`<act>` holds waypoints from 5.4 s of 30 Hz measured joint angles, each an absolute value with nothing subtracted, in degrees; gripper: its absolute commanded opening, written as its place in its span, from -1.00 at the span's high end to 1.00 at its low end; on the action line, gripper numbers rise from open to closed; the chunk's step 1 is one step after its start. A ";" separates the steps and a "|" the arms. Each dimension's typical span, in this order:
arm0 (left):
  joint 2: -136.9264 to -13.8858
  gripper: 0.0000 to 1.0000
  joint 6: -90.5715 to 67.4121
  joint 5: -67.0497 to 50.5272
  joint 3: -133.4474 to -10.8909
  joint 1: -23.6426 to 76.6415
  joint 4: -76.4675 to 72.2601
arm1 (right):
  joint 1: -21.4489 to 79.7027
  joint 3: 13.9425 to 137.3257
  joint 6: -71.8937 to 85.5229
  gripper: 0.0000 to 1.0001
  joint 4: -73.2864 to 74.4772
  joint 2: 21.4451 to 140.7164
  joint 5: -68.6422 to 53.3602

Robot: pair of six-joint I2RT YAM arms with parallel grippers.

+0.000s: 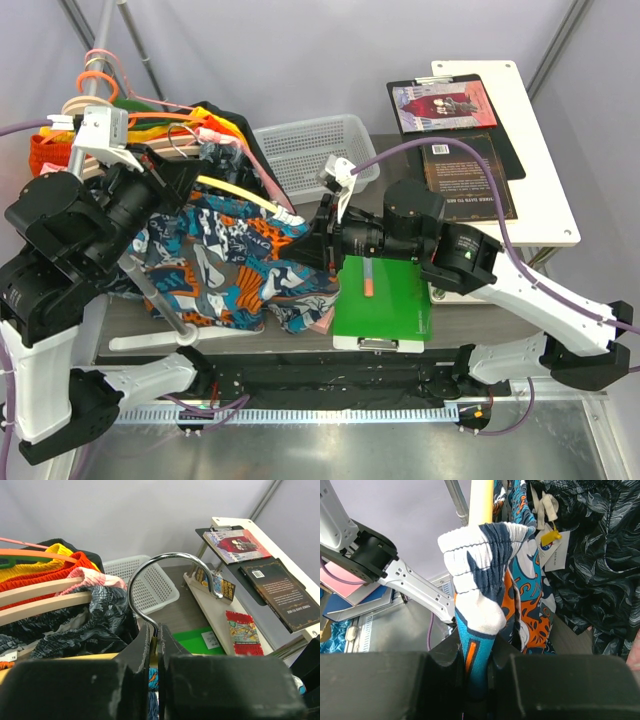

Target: Remove the shorts from the hanger

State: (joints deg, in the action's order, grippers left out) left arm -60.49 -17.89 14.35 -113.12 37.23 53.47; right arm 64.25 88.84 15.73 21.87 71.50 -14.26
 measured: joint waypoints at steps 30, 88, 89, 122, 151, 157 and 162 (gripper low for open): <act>-53.04 0.99 -22.44 16.75 -107.11 37.54 48.14 | 64.34 64.97 21.61 0.92 10.57 51.00 2.13; -47.35 1.00 -23.35 26.15 -88.92 38.92 13.30 | 65.14 40.49 26.11 0.98 -7.09 20.86 37.19; -46.83 0.99 -23.66 26.57 -88.92 38.92 11.90 | 65.14 40.64 26.00 0.99 -7.14 20.58 37.26; -48.14 0.99 -39.20 19.90 -91.59 38.02 7.22 | 64.66 84.03 24.03 0.98 -13.63 69.32 14.39; -41.52 0.99 -35.77 13.58 -101.38 38.02 26.89 | 64.27 93.36 27.09 0.98 -17.63 95.98 2.26; -43.33 0.99 -36.01 12.08 -101.19 38.02 27.97 | 64.27 85.38 27.86 0.98 -17.34 96.07 3.16; -43.13 0.99 -36.71 11.64 -98.32 38.00 27.14 | 64.40 82.63 29.87 0.98 -14.26 97.19 3.33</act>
